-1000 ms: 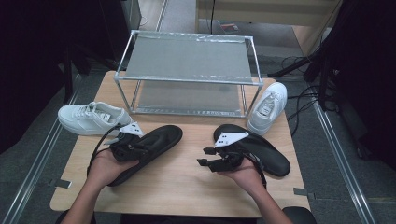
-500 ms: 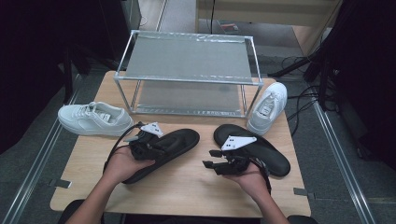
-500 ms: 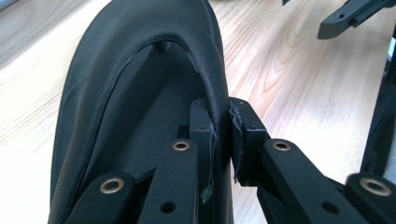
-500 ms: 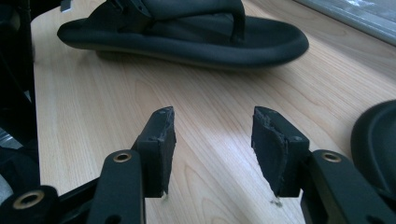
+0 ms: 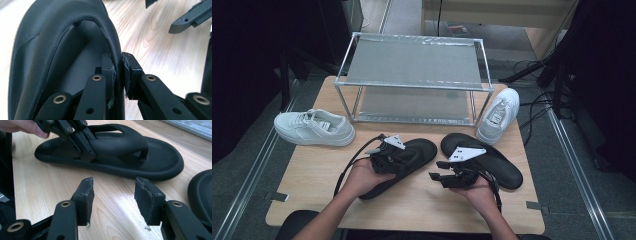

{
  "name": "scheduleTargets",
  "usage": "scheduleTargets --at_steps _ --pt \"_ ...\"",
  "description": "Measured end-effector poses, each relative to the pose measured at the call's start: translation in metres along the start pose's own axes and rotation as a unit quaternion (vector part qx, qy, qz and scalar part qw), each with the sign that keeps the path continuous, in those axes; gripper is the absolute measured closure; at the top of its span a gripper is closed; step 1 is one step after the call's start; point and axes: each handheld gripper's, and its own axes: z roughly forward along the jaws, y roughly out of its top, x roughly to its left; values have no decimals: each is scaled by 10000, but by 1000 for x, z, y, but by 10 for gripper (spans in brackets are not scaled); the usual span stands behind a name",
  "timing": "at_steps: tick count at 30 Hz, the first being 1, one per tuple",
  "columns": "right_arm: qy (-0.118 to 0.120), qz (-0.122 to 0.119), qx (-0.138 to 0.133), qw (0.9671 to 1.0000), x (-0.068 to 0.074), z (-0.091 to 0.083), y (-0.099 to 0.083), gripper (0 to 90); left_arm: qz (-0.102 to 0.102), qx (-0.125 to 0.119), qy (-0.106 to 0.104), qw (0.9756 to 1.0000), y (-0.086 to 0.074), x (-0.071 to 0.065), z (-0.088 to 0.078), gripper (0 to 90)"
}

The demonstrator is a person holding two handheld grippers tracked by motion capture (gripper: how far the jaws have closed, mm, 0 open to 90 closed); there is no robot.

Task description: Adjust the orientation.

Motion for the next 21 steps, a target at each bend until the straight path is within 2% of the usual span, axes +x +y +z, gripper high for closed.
scheduleTargets --at_steps 3,7,12,14,15,17,21 --pt "-24 -23 41 10000 1 3 0 515 10 31 -94 10000 0 0 3 774" --pt "-17 -9 71 10000 1 5 0 516 30 20 -82 10000 0 0 1 740" --pt "-24 -1 70 10000 2 5 0 519 16 -3 -95 10000 -2 2 -8 632" --pt "-25 11 71 10000 2 6 0 523 79 -156 -137 9998 -8 4 -19 581" --pt "-25 11 71 10000 2 6 0 523 79 -156 -137 9998 -8 4 -19 576" --pt "-5 14 77 10000 2 8 2 531 142 -243 -57 9996 -14 6 -30 573" --pt "58 1 62 10000 3 13 5 552 55 -344 70 9994 -24 11 -43 581"
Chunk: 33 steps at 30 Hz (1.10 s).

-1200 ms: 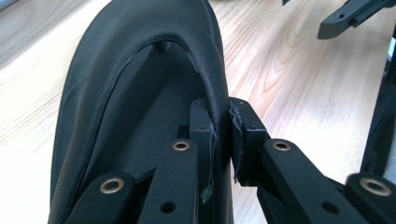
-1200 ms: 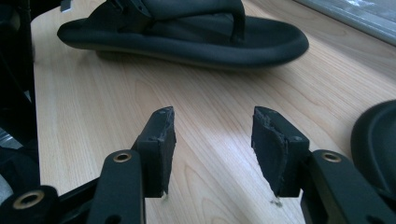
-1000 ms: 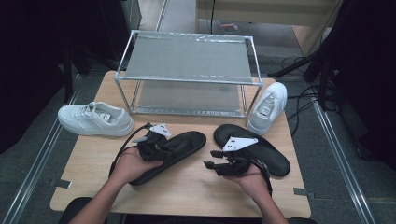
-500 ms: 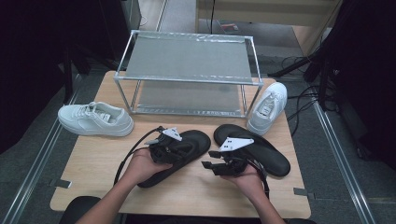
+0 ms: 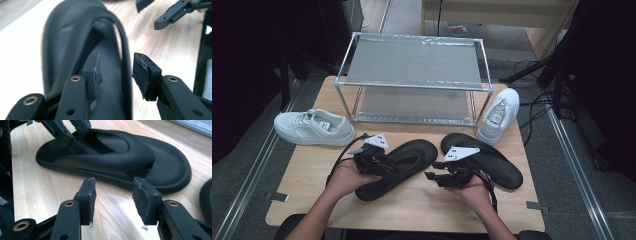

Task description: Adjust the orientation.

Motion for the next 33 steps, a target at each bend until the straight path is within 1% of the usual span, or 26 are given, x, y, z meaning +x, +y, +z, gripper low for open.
scheduleTargets --at_steps 1,2,3,5,8,9,11,12,14,17,18,19,21,23,25,26,28,30,31,32,33 --pt "9 5 -21 10000 0 1 1 553 -26 -10 30 10000 -2 1 -3 585" --pt "22 27 -48 10000 1 3 2 555 -28 -59 111 9999 -5 3 -6 594" --pt "46 30 -49 10000 1 4 2 559 -43 -58 120 9999 -8 4 -9 615" --pt "82 26 -44 10000 2 7 5 581 -74 -59 212 9997 -13 7 -14 655" --pt "190 64 -59 9998 2 11 8 610 -207 -30 248 9995 -22 14 -21 740" --pt "218 83 -53 9997 3 12 9 631 -291 -40 257 9992 -25 16 -23 772" --pt "264 116 -45 9996 3 15 11 671 -347 -74 324 9988 -30 18 -27 825" --pt "303 128 -24 9995 4 17 12 711 -409 -97 336 9986 -32 19 -29 850" --pt "321 64 47 9995 6 17 14 775 -461 -90 423 9980 -37 20 -33 899" --pt "293 -106 46 9995 10 17 16 854 -564 -77 526 9970 -45 24 -37 900" --pt "299 -99 10 9995 11 18 17 870 -618 -112 561 9964 -48 27 -38 900" --pt "312 -101 -8 9995 11 19 18 889 -632 -134 622 9960 -51 29 -38 900" --pt "359 -86 21 9993 11 22 19 893 -711 -145 640 9953 -54 34 -37 900" --pt "392 -75 94 9992 12 27 19 893 -760 -95 679 9947 -58 39 -34 900" --pt "422 -75 108 9990 13 31 20 899 -792 -51 680 9945 -61 43 -30 900" --pt "421 -83 120 9990 13 32 20 900 -823 -26 634 9946 -61 44 -27 900" --pt "412 -79 167 9990 14 36 21 900 -794 87 683 9945 -62 46 -23 900" --pt "335 -111 248 9991 13 39 20 900 -830 29 653 9944 -62 47 -23 900" --pt "338 -113 243 9991 13 40 20 900 -820 44 633 9946 -62 47 -23 900" --pt "365 -50 230 9991 12 40 20 900 -823 52 625 9946 -63 47 -23 900" --pt "359 -58 228 9991 13 40 20 900 -886 43 581 9944 -63 48 -23 900"
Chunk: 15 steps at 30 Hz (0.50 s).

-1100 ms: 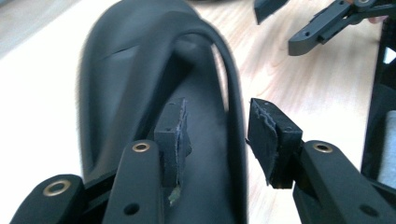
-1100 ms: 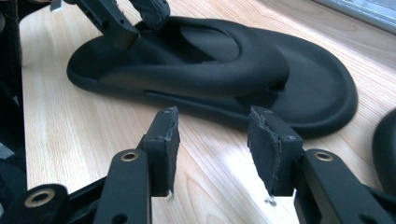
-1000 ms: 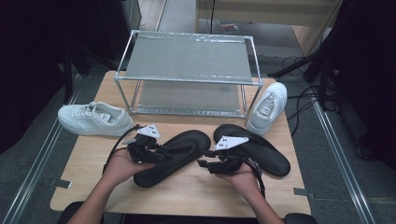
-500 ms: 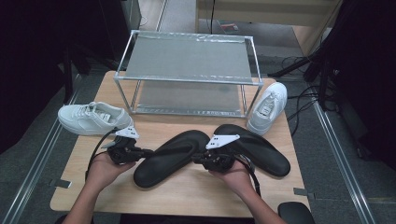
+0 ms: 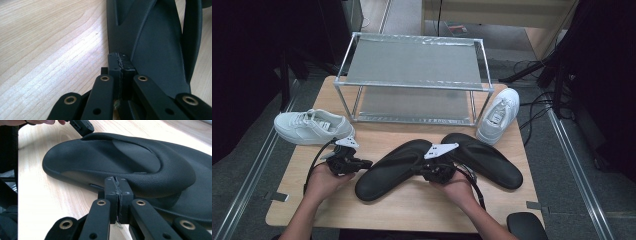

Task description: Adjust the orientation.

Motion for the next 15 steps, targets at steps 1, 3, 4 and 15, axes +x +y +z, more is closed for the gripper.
scheduleTargets --at_steps 1,3,4,15 --pt "-20 -39 -8 10000 0 1 0 900 -14 -15 -10 10000 0 1 0 900" --pt "-48 -27 -26 10000 0 1 0 900 -55 -38 -22 10000 -1 0 0 900" --pt "-47 -27 -34 10000 0 2 0 900 -86 -48 -26 9999 -1 1 0 900" --pt "-88 -88 -88 9999 -1 5 0 900 -72 -22 55 10000 -1 -3 0 900"
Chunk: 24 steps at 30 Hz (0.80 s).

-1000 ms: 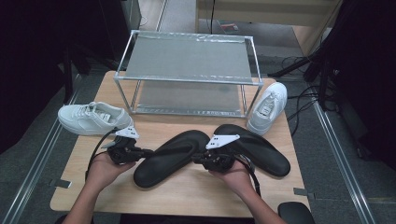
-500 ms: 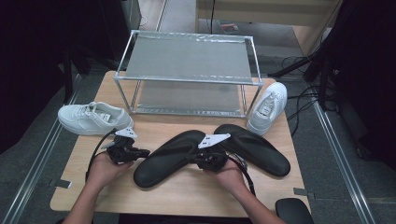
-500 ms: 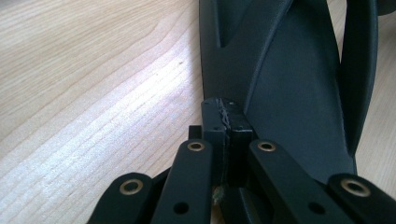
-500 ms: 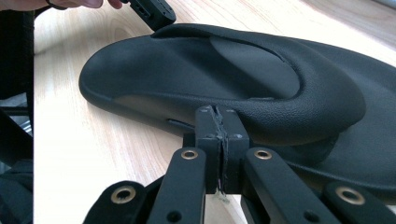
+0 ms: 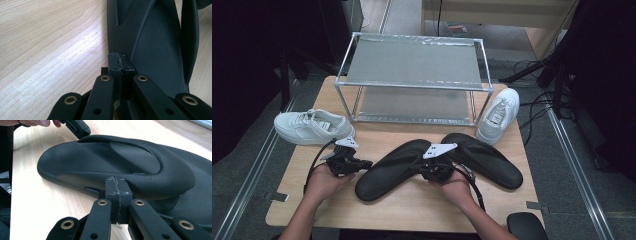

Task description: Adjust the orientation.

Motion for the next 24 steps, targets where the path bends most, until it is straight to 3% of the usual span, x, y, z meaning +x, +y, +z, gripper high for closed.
scheduleTargets --at_steps 8,12,18,20,24 --pt "-87 51 -16 9999 -2 -1 0 900 83 102 -69 9999 0 -7 1 900" --pt "-29 139 -44 9999 -6 0 0 900 128 113 -7 9999 0 -9 1 900" --pt "-177 151 -60 9997 -10 0 2 900 127 177 -278 9994 -3 -13 2 900" --pt "-246 286 -122 9992 -17 -1 2 900 226 238 -487 9983 -3 -20 6 900" --pt "-339 446 -182 9983 -23 -3 2 900 310 266 -655 9970 -1 -32 12 900"
